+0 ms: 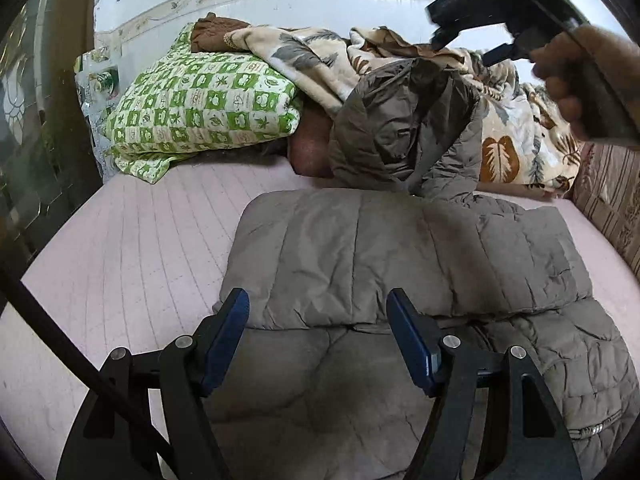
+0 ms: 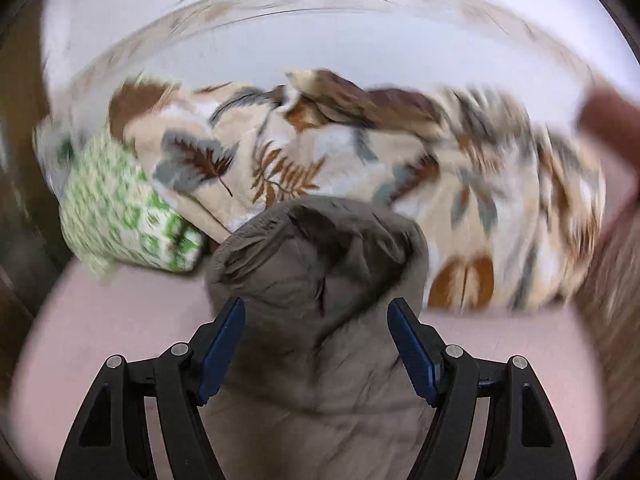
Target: Fold large clothes
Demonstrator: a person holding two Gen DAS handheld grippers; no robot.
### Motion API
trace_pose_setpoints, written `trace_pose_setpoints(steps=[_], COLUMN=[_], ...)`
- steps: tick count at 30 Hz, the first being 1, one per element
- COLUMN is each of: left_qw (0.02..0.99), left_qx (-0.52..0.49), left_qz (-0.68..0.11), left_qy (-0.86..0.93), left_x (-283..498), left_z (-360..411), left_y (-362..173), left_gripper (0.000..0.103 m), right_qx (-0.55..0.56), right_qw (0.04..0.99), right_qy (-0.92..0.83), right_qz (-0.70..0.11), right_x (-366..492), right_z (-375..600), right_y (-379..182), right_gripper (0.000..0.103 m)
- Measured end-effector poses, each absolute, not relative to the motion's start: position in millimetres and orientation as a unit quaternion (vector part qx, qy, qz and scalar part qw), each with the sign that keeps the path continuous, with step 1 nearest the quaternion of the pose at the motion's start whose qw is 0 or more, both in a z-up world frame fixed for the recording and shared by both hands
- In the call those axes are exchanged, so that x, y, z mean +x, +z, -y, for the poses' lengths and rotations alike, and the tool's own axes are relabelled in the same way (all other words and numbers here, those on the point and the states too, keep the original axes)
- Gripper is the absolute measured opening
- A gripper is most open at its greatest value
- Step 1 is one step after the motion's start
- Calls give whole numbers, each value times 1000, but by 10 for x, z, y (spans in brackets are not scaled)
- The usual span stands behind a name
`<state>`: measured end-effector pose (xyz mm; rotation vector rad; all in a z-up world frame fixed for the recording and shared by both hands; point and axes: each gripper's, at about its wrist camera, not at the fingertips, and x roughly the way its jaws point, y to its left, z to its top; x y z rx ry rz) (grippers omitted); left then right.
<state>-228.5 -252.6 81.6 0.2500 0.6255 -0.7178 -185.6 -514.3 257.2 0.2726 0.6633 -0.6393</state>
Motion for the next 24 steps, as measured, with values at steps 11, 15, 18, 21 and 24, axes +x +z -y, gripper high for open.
trace_pose_setpoints(steps=[11, 15, 18, 21, 24], left_qw=[900, 912, 917, 913, 918], left_qx=[103, 91, 91, 83, 82], left_qz=[-282, -257, -245, -246, -223], left_qy=[-316, -308, -302, -313, -316], left_x=[-2291, -2351, -2380, -2399, -2456], left_z=[2207, 2042, 1971, 1899, 1760], left_y=[1139, 1342, 1424, 1504, 1599], left_gripper=[70, 70, 70, 70, 70], right_qx=[257, 179, 138, 122, 118], right_qw=[886, 896, 902, 907, 911], right_qy=[-275, -312, -317, -317, -313], right_qz=[-270, -259, -257, -249, -239], right_x=[-2606, -3008, -3234, -3438, -3593], right_z=[5219, 4992, 4737, 4486, 4292], right_y=[2771, 3357, 3685, 3910, 4049], right_gripper=[78, 78, 77, 77, 77])
